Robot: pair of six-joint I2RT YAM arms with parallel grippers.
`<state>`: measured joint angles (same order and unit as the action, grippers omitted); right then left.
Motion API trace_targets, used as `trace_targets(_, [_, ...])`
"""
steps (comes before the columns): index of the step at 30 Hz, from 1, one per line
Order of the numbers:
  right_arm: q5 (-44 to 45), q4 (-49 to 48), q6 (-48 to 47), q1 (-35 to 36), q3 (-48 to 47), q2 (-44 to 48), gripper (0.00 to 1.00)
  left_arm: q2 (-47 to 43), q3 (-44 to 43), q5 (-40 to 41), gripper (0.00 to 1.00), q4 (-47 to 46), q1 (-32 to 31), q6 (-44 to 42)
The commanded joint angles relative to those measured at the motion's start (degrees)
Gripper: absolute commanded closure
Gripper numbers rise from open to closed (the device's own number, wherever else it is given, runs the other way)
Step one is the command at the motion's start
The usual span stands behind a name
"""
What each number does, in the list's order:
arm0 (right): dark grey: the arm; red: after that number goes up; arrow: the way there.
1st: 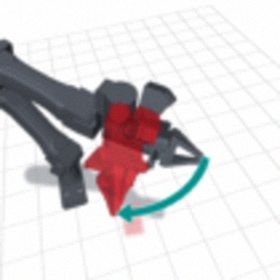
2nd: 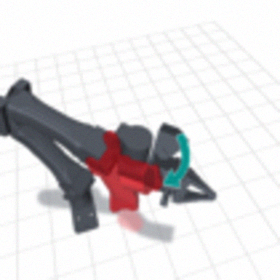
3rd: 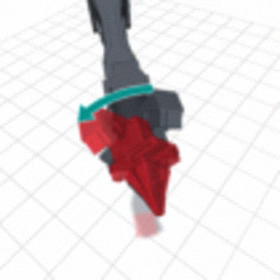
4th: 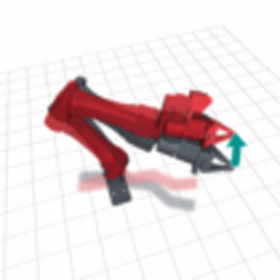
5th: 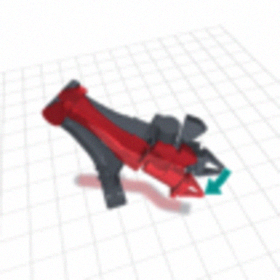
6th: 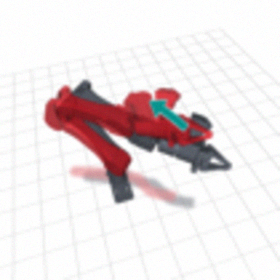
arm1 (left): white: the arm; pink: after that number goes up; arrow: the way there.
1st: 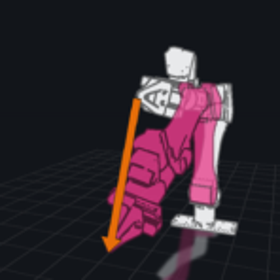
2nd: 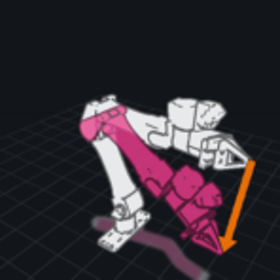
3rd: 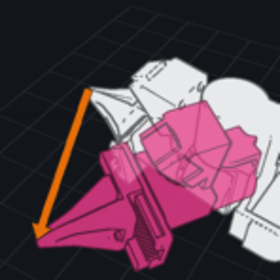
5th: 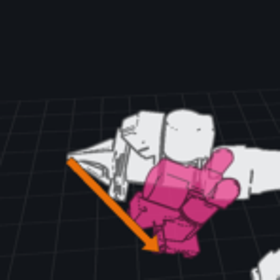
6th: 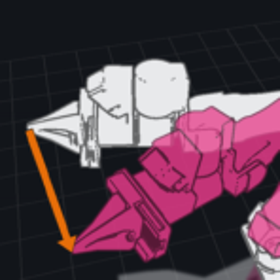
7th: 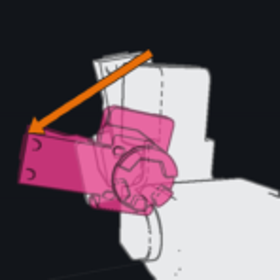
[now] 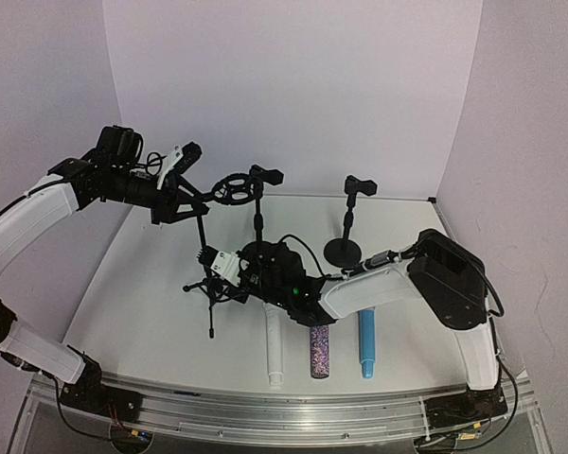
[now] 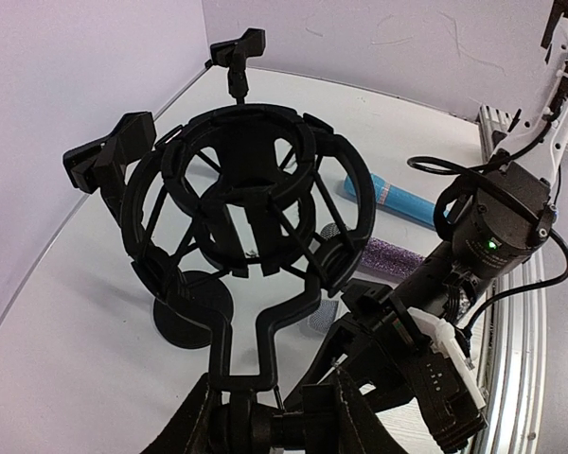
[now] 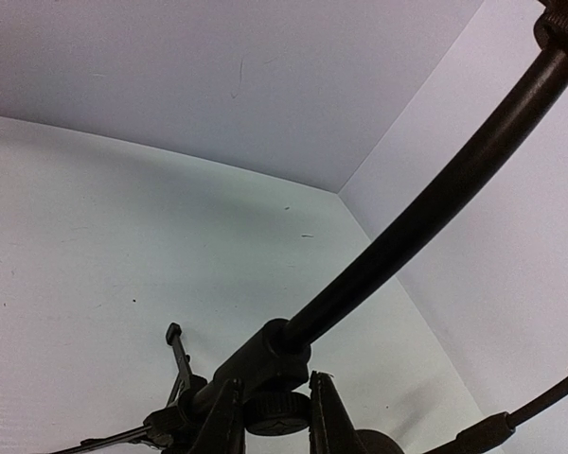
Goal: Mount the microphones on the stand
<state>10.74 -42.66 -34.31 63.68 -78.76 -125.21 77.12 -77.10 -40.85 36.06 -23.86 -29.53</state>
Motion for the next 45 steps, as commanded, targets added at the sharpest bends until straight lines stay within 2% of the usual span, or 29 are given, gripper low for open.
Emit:
trace_targets(1, [1.22,-0.76,2.28,0.15,-1.19,-1.44,0.85,-2.14,-1.21,-2.49,1.00,-3.63,-0.14,0.44])
trace_targets(3, [1.61,-0.76,2.68,0.15,-0.88,-1.50,0.80,-2.08,-1.28,-2.48,1.00,-3.59,-0.14,0.35])
trace_targets(5, [2.18,-0.76,2.90,0.13,-0.61,-1.64,0.80,-2.06,-1.39,-2.59,1.00,-3.54,-0.14,0.35])
trace_targets(12, [3.56,-0.75,4.83,0.15,-0.45,-1.59,1.00,-2.06,-1.66,-2.92,1.00,-3.55,-0.14,0.50])
trace_targets(14, [3.72,-0.58,7.99,0.14,0.04,-1.09,1.00,-2.11,-1.74,-2.92,1.00,-3.69,-0.13,0.52])
trace_targets(17, [1.02,1.07,24.53,-0.65,0.97,0.46,1.00,-2.10,-1.82,-2.94,1.00,-3.81,-0.11,0.29])
trace_targets(21, [-7.01,2.35,56.84,-2.52,1.64,1.07,1.00,-1.93,-1.66,-3.24,1.00,-3.95,-0.21,-0.39])
trace_targets(24, [-9.39,2.32,79.09,-3.54,1.83,0.07,1.00,-1.78,-1.51,-3.44,1.00,-4.17,-0.14,-0.57])
trace_targets(26, [-10.13,1.31,90.06,-4.23,1.98,-0.75,1.00,-1.89,-1.32,-3.41,1.00,-4.31,-0.15,-0.67])
trace_targets(29, [-7.21,-2.16,100.34,-4.57,2.83,-1.02,1.00,-2.05,-1.13,-3.36,1.00,-4.37,-0.14,-0.77])
trace_targets(35, [-3.78,-12.25,133.66,-4.83,0.73,-7.84,1.00,-2.03,-0.95,-3.44,1.00,-4.76,-0.13,-1.06])
trace_targets(38, [-0.83,-15.66,139.78,-4.07,-0.96,-9.80,1.00,-1.87,-0.95,-3.39,1.00,-4.52,-0.20,-1.23])
trace_targets(42, [0.60,-15.94,137.68,-3.98,-0.54,-7.99,1.00,-1.87,-1.02,-2.93,1.00,-3.62,-0.19,-1.74])
trace_targets(43, [0.61,-15.95,136.32,-4.01,-0.02,-7.11,0.97,-1.83,-1.13,-2.70,1.00,-3.35,-0.20,-1.80])
trace_targets(45, [0.15,-15.89,133.18,-4.31,1.18,-5.13,0.84,-1.60,-1.55,-1.90,1.00,-2.64,-0.18,-1.98])
